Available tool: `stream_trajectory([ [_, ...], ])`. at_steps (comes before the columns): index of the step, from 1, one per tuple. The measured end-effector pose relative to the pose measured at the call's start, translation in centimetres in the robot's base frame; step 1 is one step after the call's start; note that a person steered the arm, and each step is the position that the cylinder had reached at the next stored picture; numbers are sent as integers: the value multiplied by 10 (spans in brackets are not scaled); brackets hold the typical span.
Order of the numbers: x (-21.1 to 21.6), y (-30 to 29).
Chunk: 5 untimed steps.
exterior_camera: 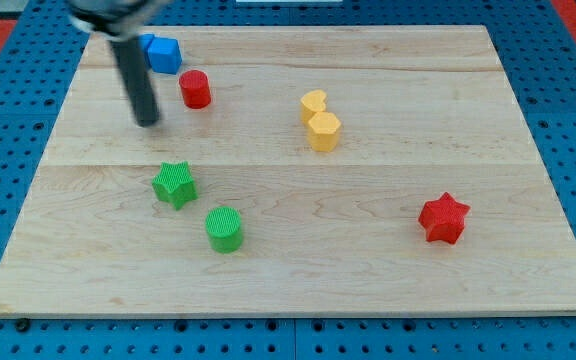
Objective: Push the blue triangle to the center top of the board
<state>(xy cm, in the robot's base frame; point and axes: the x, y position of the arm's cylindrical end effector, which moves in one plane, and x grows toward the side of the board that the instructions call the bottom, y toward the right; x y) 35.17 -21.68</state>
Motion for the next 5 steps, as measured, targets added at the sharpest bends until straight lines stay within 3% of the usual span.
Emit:
stream_trajectory([
  [1,-59,-87],
  [4,-113,-49],
  [5,-109,4],
])
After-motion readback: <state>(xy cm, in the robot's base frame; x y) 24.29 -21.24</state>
